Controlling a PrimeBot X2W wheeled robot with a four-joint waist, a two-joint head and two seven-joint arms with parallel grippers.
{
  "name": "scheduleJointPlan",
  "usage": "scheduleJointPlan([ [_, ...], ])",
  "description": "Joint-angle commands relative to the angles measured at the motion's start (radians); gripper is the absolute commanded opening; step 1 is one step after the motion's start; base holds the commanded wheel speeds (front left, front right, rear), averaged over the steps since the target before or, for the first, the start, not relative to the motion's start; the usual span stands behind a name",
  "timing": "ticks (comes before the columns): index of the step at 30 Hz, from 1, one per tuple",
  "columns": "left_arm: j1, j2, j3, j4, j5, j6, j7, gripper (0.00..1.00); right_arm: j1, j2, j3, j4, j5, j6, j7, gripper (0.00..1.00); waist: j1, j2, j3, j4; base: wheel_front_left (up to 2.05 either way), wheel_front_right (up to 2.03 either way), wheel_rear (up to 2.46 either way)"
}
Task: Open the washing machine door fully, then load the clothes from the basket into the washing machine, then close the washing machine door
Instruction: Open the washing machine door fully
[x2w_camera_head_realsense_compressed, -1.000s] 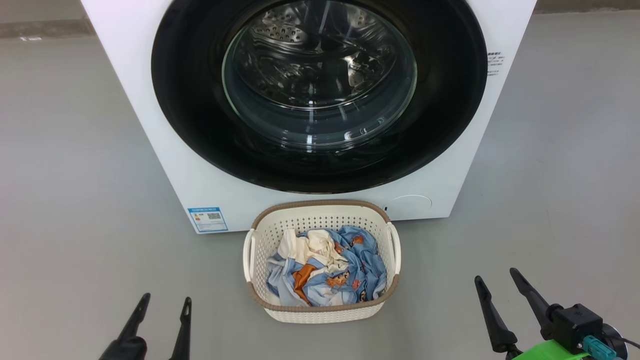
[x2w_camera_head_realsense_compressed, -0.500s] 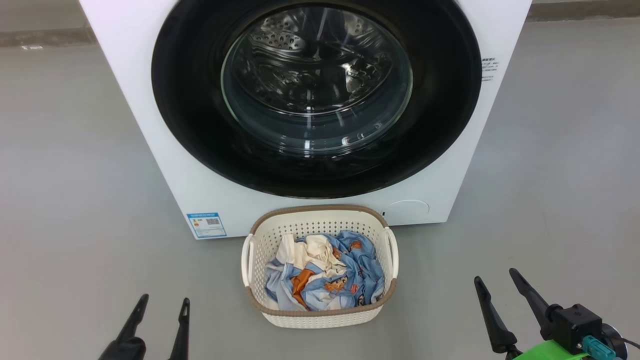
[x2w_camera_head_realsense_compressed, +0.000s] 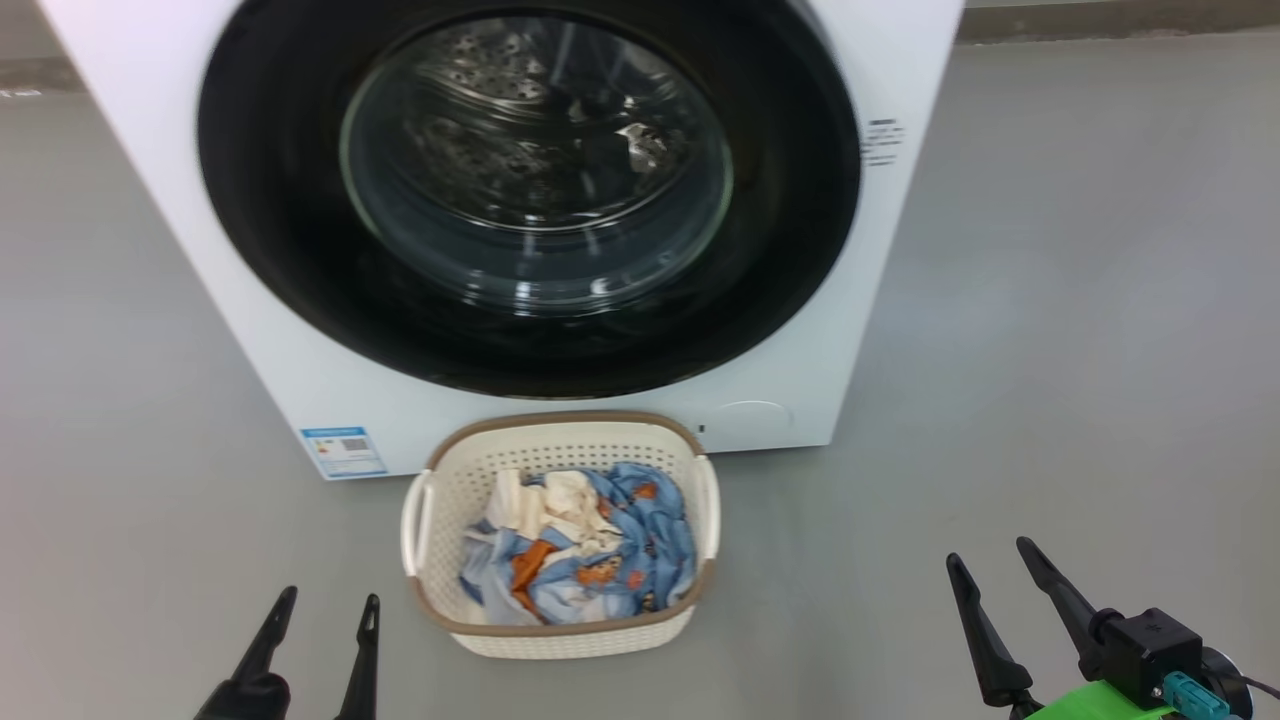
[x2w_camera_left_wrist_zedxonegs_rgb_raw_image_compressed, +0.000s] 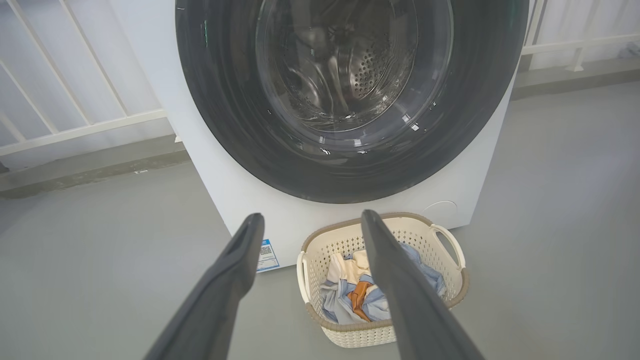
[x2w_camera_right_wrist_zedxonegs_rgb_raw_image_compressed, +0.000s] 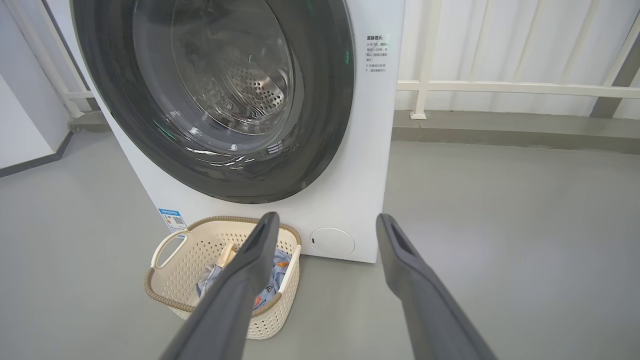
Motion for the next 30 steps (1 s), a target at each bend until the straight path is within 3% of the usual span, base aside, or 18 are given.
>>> scheduleJointPlan([
  [1, -0.031, 0.007, 0.038, -0.029, 0.002, 0.0, -0.009, 1.0, -0.018, -0.009, 0.021, -0.023, -0.004, 0.002, -0.012, 1.0, 0.0, -0.0001, 0.003, -0.001, 1.23, 1.23, -2.46],
  [15, -0.035, -0.012, 0.065, -0.057, -0.026, -0.007, -0.009, 1.0, -0.022, -0.006, 0.021, -0.023, -0.001, 0.002, -0.012, 1.0, 0.0, -0.0001, 0.015, 0.001, 0.99, 0.99, -1.98],
  [30, -0.027, -0.025, 0.087, -0.05, -0.02, -0.018, -0.009, 1.0, -0.022, 0.01, 0.008, -0.043, 0.02, 0.002, -0.012, 1.0, 0.0, -0.0001, 0.011, -0.006, 0.13, 0.13, -0.26],
])
